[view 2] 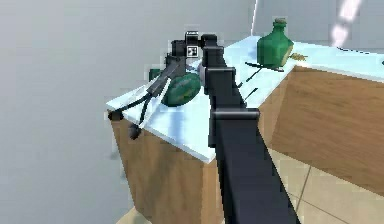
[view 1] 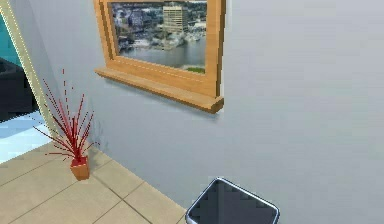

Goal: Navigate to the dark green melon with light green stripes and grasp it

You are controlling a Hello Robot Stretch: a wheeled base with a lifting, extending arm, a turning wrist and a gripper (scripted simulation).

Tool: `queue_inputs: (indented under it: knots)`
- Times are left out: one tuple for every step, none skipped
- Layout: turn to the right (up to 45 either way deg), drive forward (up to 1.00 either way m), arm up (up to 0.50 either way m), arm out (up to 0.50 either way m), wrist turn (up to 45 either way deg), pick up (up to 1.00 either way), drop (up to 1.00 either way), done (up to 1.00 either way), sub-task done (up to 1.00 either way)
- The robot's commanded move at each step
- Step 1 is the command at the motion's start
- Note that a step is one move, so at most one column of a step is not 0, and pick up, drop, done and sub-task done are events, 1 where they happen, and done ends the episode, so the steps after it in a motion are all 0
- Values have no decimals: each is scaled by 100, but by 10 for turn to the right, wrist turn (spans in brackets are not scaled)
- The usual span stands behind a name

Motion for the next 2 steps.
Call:
queue_inputs:
  knots:
    - [0,0,0,0,450,0,0,0,0]
    - [0,0,0,0,450,0,0,0,0]
